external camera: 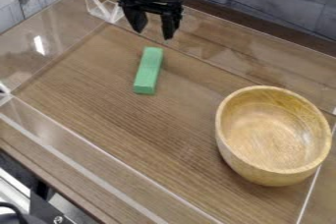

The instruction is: Move green object from inside the wooden bowl to the table next to it

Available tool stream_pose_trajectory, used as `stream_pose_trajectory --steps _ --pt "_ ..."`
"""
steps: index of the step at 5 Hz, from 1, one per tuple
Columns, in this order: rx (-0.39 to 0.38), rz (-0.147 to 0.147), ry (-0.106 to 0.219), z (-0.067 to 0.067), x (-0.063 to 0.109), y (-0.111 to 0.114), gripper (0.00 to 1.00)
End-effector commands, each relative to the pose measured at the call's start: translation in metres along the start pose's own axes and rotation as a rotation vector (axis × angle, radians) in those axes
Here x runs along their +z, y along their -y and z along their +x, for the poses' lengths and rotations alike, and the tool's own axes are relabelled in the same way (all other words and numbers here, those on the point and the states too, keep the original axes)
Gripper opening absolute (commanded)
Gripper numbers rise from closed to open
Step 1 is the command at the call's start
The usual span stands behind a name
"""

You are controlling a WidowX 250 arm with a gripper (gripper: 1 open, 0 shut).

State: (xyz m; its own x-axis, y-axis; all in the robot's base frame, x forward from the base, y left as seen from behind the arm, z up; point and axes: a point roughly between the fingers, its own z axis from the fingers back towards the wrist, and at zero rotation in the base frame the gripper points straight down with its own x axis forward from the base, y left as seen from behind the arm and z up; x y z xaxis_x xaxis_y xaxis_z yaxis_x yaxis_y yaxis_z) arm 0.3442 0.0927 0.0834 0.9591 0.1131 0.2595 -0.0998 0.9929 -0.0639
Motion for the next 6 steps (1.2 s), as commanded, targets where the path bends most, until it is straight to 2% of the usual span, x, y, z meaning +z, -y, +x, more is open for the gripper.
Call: stream_pose_trajectory --steps 1,3,5,6 --pt "-0.038 0.014 0.084 0.014 0.025 -0.005 1.00" --pt "-0.073 0.012 0.053 0.004 0.002 -0.008 1.00" --pt "0.021 0.046 0.024 0.011 -0.024 -0.009 1.00" --pt "0.006 0.040 0.019 0.018 -0.029 -0.001 1.00"
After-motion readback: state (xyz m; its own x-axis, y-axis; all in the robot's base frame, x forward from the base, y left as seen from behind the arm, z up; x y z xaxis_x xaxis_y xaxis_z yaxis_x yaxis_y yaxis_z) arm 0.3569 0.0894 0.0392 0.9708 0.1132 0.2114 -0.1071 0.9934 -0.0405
